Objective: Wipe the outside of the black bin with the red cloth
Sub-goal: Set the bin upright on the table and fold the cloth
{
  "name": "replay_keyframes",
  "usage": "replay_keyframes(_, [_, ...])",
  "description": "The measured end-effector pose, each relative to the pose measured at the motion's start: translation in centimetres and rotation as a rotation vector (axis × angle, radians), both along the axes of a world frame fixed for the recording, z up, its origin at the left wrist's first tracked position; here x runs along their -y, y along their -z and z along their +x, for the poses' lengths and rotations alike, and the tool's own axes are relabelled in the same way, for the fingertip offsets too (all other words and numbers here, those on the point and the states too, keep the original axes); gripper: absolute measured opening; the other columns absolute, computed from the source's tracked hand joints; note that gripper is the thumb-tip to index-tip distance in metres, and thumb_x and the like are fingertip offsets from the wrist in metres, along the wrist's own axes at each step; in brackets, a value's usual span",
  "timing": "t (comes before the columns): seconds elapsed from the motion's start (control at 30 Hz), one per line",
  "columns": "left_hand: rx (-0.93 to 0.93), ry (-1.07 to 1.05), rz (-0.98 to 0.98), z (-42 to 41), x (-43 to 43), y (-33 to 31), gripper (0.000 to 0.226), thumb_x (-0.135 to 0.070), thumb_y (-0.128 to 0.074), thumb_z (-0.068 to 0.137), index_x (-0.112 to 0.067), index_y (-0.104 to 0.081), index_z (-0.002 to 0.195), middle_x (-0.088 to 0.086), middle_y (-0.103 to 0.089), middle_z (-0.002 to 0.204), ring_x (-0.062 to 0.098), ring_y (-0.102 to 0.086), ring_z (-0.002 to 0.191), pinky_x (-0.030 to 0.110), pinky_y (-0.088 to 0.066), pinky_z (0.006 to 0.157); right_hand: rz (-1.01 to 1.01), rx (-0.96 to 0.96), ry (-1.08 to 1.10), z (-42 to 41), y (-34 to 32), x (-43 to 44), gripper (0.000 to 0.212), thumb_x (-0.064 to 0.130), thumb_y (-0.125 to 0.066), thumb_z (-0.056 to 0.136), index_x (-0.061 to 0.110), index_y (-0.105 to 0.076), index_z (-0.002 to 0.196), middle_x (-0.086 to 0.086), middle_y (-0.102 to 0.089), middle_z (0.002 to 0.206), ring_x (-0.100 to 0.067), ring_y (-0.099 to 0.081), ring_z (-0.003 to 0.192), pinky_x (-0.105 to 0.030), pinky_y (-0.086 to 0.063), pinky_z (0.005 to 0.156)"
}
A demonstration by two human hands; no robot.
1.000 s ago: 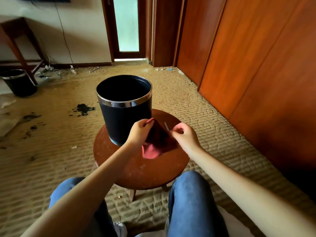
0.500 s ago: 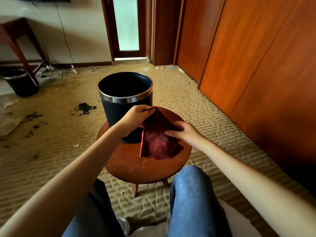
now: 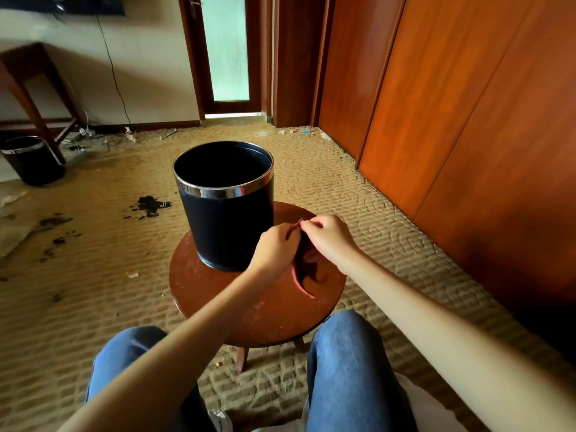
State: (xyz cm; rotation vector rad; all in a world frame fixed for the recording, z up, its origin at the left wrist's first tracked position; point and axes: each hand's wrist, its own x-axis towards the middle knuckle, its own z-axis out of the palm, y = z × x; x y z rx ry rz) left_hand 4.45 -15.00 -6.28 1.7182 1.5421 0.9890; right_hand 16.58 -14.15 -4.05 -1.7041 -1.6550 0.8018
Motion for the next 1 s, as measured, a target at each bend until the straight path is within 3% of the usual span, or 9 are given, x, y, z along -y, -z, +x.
replay_keyframes(0.13, [-0.060, 0.129, 0.022, -0.3, 0.2, 0.2, 0.023, -0.032, -0.046, 0.100, -0.013, -0.057, 0.091, -0.001, -0.062, 0.080, 0.021, -0.063, 0.077, 0.037, -0.052, 0.072, -0.060, -0.125, 0.032, 0.0, -0.7, 0.1, 0.032, 0.029, -0.051, 0.091, 0.007, -0.062, 0.070, -0.003, -0.061, 0.064, -0.021, -0.063, 0.066, -0.034, -0.054, 0.066])
replay_keyframes(0.23, [-0.166, 0.241, 0.058, -0.8, 0.4, 0.4, 0.025, -0.037, -0.058, 0.093, -0.023, -0.053, 0.114, -0.011, -0.062, 0.095, 0.008, -0.062, 0.086, 0.023, -0.051, 0.074, -0.073, -0.083, -0.034, 0.1, -1.4, 0.0, 0.031, 0.032, -0.050, 0.091, 0.016, -0.061, 0.066, -0.007, -0.065, 0.072, -0.027, -0.065, 0.077, -0.039, -0.053, 0.074])
replay_keyframes(0.33, [-0.162, 0.197, 0.156, -1.5, -0.1, 0.4, 0.031, -0.022, -0.055, 0.096, -0.016, -0.053, 0.127, -0.002, -0.063, 0.105, 0.012, -0.060, 0.093, 0.025, -0.047, 0.081, -0.202, -0.338, -0.215, 0.6, -2.2, 0.2, 0.035, 0.033, -0.047, 0.098, 0.007, -0.067, 0.088, -0.009, -0.070, 0.084, -0.026, -0.069, 0.080, -0.034, -0.058, 0.072])
replay_keyframes(0.5, [0.614, 0.195, -0.166, -2.6, -0.2, -1.3, 0.023, -0.008, -0.038, 0.101, -0.013, -0.060, 0.106, 0.010, -0.065, 0.095, 0.023, -0.064, 0.087, 0.041, -0.054, 0.082, -0.013, -0.406, -0.144, 2.8, -1.8, -0.1, 0.032, 0.040, -0.049, 0.096, 0.014, -0.066, 0.101, -0.005, -0.069, 0.091, -0.018, -0.066, 0.084, -0.025, -0.054, 0.068])
replay_keyframes(0.6, [0.914, 0.112, -0.348, -2.4, -0.1, -2.1, 0.024, -0.016, -0.036, 0.102, -0.011, -0.059, 0.101, 0.009, -0.067, 0.086, 0.018, -0.068, 0.071, 0.033, -0.057, 0.065, -0.309, -0.299, -0.289, 3.0, -0.7, 0.7, 0.054, 0.062, -0.055, 0.080, 0.014, -0.065, 0.104, -0.007, -0.068, 0.099, -0.021, -0.064, 0.091, -0.031, -0.049, 0.079])
replay_keyframes(0.7, [1.041, 0.009, -0.546, -2.2, -0.1, -1.9, 0.028, -0.029, -0.037, 0.102, -0.013, -0.060, 0.105, 0.005, -0.070, 0.082, 0.016, -0.067, 0.072, 0.032, -0.052, 0.062, -0.437, -0.463, -0.274, 2.7, -0.4, 1.2, 0.039, 0.038, -0.064, 0.086, 0.004, -0.066, 0.106, -0.017, -0.068, 0.109, -0.028, -0.065, 0.099, -0.038, -0.049, 0.089])
replay_keyframes(0.8, [0.985, -0.031, -0.732, -2.6, 0.1, -0.8, 0.042, -0.043, -0.036, 0.100, -0.009, -0.061, 0.104, 0.007, -0.069, 0.080, 0.017, -0.066, 0.072, 0.031, -0.048, 0.064, -0.365, -0.503, -0.129, 2.4, -0.2, 0.7, 0.027, 0.025, -0.067, 0.087, 0.005, -0.067, 0.105, -0.017, -0.069, 0.108, -0.030, -0.065, 0.101, -0.041, -0.049, 0.090])
replay_keyframes(0.87, [0.914, 0.008, -0.808, -2.3, 0.7, 0.3, 0.048, -0.045, -0.043, 0.098, -0.003, -0.056, 0.117, 0.013, -0.066, 0.105, 0.025, -0.064, 0.095, 0.036, -0.050, 0.075, -0.338, -0.480, -0.056, 2.1, 0.2, 0.5, 0.024, 0.029, -0.065, 0.089, 0.008, -0.066, 0.100, -0.012, -0.070, 0.102, -0.024, -0.066, 0.094, -0.033, -0.051, 0.082])
replay_keyframes(1.0, [0.797, -0.061, -0.528, -2.3, 0.5, 2.0, 0.043, -0.010, -0.055, 0.095, -0.009, -0.043, 0.137, 0.014, -0.061, 0.107, 0.025, -0.064, 0.091, 0.038, -0.057, 0.071, -0.338, -0.460, -0.042, 2.4, 0.5, 0.5, 0.014, 0.025, -0.062, 0.092, 0.011, -0.065, 0.095, -0.008, -0.067, 0.093, -0.019, -0.064, 0.085, -0.034, -0.054, 0.075])
